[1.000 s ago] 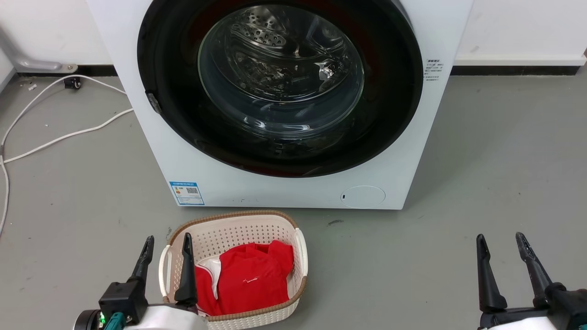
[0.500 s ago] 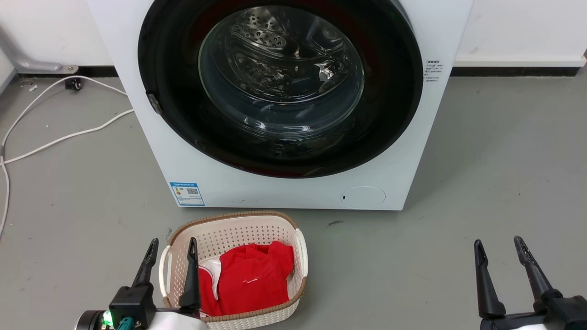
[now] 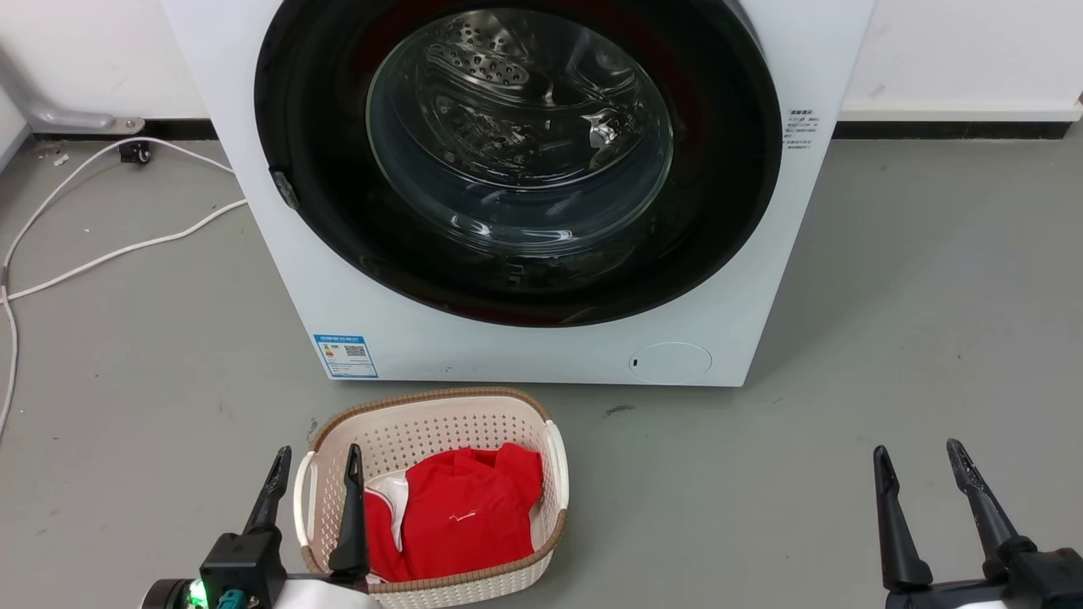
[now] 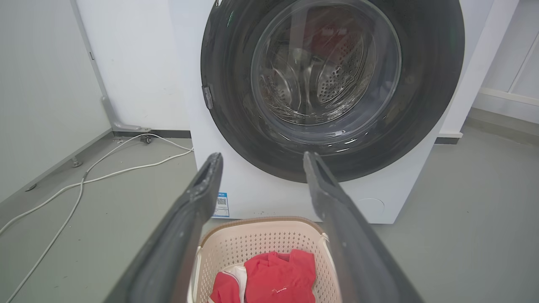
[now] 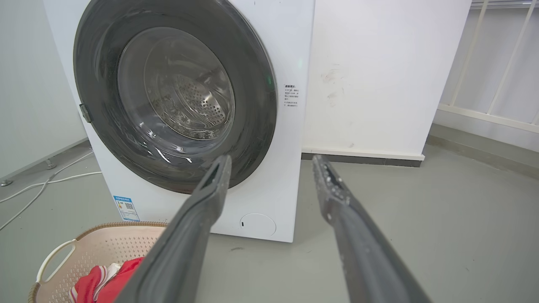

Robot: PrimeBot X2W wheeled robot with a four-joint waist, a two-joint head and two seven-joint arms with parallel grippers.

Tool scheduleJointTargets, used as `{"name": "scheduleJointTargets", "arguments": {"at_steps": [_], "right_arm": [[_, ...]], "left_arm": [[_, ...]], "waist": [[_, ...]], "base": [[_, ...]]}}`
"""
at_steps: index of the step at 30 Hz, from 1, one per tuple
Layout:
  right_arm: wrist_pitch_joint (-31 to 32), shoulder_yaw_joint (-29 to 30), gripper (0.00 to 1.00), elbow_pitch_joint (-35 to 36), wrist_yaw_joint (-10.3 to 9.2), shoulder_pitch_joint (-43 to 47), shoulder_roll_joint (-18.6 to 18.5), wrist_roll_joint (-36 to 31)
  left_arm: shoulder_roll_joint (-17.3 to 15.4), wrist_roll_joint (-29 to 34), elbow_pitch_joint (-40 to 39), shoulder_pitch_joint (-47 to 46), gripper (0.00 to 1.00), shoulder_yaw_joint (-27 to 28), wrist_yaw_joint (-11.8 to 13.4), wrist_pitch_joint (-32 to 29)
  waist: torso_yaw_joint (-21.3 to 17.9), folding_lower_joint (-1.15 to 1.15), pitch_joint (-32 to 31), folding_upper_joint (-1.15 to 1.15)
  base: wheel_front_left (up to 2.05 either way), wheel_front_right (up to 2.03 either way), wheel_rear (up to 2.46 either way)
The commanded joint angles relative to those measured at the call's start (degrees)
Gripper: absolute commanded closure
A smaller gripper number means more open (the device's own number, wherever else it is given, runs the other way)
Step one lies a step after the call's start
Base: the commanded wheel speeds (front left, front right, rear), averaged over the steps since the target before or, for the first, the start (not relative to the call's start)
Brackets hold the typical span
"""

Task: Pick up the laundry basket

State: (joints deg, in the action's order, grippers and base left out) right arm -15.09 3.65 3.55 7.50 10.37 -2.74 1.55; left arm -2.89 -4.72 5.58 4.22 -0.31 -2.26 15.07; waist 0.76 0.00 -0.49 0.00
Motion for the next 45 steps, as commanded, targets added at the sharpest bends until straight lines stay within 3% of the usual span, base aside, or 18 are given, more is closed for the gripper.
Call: {"name": "scheduleJointTargets", "arguments": {"at_steps": [1,14,26,34,45], "right_arm": [[-0.12,-0.06,0.00,-0.02,-0.02,0.52,-0.25,0.52],[-0.11,-6.00,0.00,-4.91,-0.02,-3.73,-0.23,-0.14],[-0.13,-16.81,0.00,-19.80,-0.02,-19.95,-0.31,-0.06],[-0.12,-24.17,0.00,-30.73,-0.02,-32.58,-2.98,2.59],[-0.12,-32.88,0.00,-41.43,-0.03,-46.61,-5.07,5.98]], "left_arm": [[0.02,-0.19,0.04,0.48,0.00,0.11,0.18,0.16],[-0.03,1.11,5.50,-2.26,0.00,4.34,1.56,0.15],[-3.48,1.29,17.15,-14.96,0.00,9.66,-1.21,0.15],[-4.89,1.35,27.78,-25.00,0.00,9.85,-2.58,0.15],[-7.11,0.18,40.31,-36.52,0.00,11.84,-2.16,0.16]], "waist": [[0.01,0.00,0.07,0.00],[0.42,0.00,3.14,0.00],[2.27,0.00,16.06,0.00],[3.62,0.00,26.27,0.00],[4.67,0.00,37.24,0.00]], "base": [[0.00,0.00,0.00],[0.00,0.00,0.00],[0.00,0.00,0.00],[0.00,0.00,0.00],[0.00,0.00,0.00]]}}
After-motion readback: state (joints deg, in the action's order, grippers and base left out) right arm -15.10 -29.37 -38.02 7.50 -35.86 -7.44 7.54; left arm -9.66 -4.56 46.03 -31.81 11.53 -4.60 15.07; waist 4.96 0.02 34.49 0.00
